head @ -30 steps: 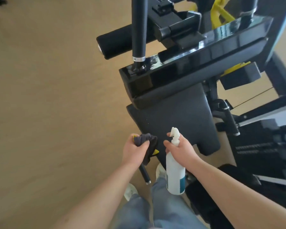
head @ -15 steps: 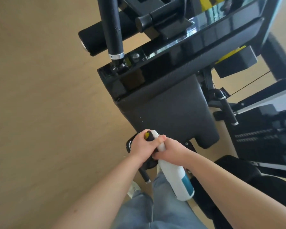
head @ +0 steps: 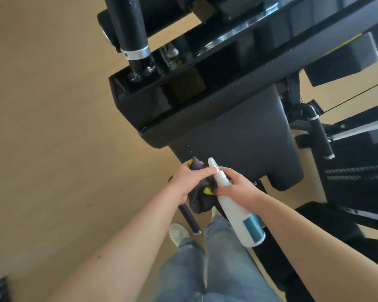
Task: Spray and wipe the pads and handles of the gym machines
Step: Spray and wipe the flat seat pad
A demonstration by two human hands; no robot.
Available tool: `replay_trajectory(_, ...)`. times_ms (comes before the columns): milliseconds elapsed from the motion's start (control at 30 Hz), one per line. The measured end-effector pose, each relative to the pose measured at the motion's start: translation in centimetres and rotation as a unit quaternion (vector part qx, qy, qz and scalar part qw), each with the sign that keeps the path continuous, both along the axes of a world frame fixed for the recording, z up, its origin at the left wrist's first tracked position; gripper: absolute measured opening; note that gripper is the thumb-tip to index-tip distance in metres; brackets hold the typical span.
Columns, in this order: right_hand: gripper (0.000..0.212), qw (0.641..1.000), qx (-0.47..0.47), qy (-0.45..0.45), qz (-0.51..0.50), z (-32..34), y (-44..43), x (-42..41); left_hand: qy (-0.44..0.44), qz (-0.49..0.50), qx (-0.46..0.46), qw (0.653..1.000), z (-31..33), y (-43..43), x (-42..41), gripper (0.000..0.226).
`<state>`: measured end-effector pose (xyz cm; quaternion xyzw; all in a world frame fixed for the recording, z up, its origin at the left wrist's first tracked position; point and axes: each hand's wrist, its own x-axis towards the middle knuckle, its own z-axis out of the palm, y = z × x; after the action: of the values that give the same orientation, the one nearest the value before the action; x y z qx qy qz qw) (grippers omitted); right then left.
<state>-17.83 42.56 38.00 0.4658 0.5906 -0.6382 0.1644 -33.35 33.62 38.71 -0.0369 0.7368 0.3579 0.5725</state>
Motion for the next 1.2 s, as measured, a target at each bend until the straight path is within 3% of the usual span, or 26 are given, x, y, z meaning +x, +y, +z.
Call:
replay_trajectory(133,0.072,1.0,0.012,0.001,0.012,-2.1,1.5,-2.9,-0.012,0.207,-0.058,0.977,-1.9,-0.9,-2.5,0.061)
replay_trajectory(200,0.067,0.999,0.014,-0.002,0.047,-2.8,1.3,-4.9,0.011,0.276,-0.077,0.958,-2.0,-1.8,-2.8,0.039)
replay_trajectory(233,0.059,0.998,0.017,-0.004,0.058,-3.0,1.0,-5.8,0.026,0.291,-0.085,0.953,-2.0,-2.2,-2.7,0.023)
replay_trajectory(300,0.042,0.997,0.035,-0.014,0.064,-3.7,0.3,-7.4,0.043,0.305,-0.089,0.947,-2.9,-3.2,-2.5,0.013)
replay_trajectory(400,0.042,0.997,0.033,-0.032,0.063,-5.4,-0.5,-8.4,0.024,0.323,-0.058,0.944,-3.6,-4.1,-2.8,0.025)
replay_trajectory(467,0.047,0.999,0.0,-0.026,0.044,-6.3,-0.9,-8.1,-0.003,0.32,-0.045,0.946,-4.0,-4.3,-3.1,0.026)
replay_trajectory(567,0.044,1.0,0.004,-0.015,0.003,-6.8,-1.0,-6.9,-0.019,0.303,-0.024,0.952,-4.8,-4.1,-3.2,0.009)
replay_trajectory(667,0.04,0.997,0.028,-0.06,-0.027,-8.0,-0.7,-4.6,-0.027,0.255,-0.008,0.967,-5.3,-3.4,-2.9,0.042)
replay_trajectory(733,0.044,0.996,-0.022,-0.079,-0.045,-8.5,-0.5,-2.7,-0.016,0.208,-0.006,0.978,-5.6,-2.5,-2.3,0.063)
replay_trajectory(833,0.047,0.993,-0.075,-0.088,-0.027,-8.4,-1.4,-0.2,0.035,0.138,-0.012,0.99,-5.9,-1.0,-1.4,0.052)
replay_trajectory(933,0.045,0.99,-0.079,-0.111,-0.044,-8.9,-2.4,2.1,0.045,0.14,-0.03,0.989,-6.6,0.2,-0.2,0.037)
replay_trajectory(1100,0.05,0.974,-0.163,-0.152,-0.05,-9.6,-2.0,5.4,0.107,0.087,-0.108,0.985,-7.3,2.4,1.8,0.044)
replay_trajectory(1200,0.045,0.97,-0.155,-0.182,-0.053,-9.6,-1.0,6.9,0.115,0.068,-0.079,0.988,-7.6,3.9,2.9,0.04)
